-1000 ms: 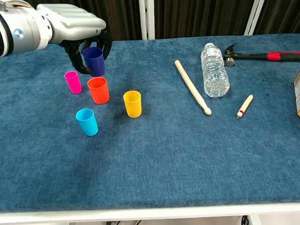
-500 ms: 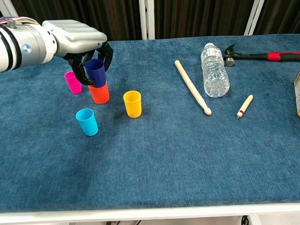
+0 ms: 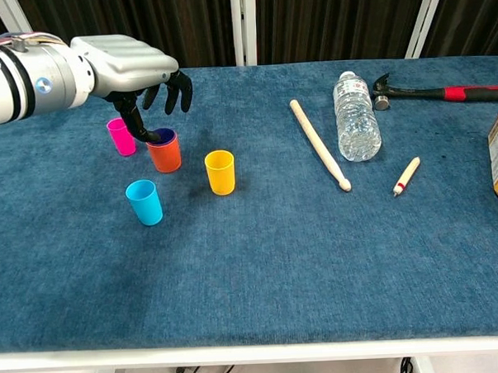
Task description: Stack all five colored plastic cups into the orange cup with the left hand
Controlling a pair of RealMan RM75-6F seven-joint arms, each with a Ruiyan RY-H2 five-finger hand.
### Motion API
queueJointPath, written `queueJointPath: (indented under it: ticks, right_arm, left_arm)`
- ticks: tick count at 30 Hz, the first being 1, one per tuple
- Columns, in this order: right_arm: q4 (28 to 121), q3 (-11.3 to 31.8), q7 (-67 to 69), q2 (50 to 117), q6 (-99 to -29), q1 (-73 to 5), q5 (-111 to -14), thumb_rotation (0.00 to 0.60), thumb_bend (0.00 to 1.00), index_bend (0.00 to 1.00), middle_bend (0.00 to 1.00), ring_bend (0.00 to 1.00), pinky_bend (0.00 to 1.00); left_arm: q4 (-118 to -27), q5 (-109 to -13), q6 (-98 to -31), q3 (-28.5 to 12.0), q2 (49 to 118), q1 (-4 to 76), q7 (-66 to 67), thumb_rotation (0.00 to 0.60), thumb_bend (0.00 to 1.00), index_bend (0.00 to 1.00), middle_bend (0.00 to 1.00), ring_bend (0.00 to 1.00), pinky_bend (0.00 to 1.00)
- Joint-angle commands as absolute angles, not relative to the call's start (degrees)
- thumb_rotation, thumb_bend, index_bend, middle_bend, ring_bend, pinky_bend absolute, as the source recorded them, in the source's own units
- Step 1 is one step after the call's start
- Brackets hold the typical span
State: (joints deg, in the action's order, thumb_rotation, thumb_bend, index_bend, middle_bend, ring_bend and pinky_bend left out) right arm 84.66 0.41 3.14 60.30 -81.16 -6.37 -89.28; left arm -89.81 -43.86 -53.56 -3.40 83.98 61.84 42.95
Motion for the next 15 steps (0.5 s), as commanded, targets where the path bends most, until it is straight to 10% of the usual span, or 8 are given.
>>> queueJointPath:
  ticks: [1, 15]
  right_arm:
    - [84.7, 0.51, 3.11, 60.21, -81.19, -6.35, -89.13, 0.6, 0.33, 0.0, 0.0, 0.0, 0.0]
    - [84.8, 0.48, 3.34, 60.22, -81.18, -6.42, -89.35, 0.6, 0.33, 0.0, 0.0, 0.0, 0.0]
  left_arm:
    - [-91.95, -44.66, -54.79, -3.88, 82.91, 61.62, 43.04, 0.6, 0.25, 0.31, 0.35, 0.44, 0.1]
    - [-100.89, -52.98, -57.0, -4.04, 83.57, 62.35, 44.96, 0.6, 0.21, 0.31, 0.35, 0.42, 0.1]
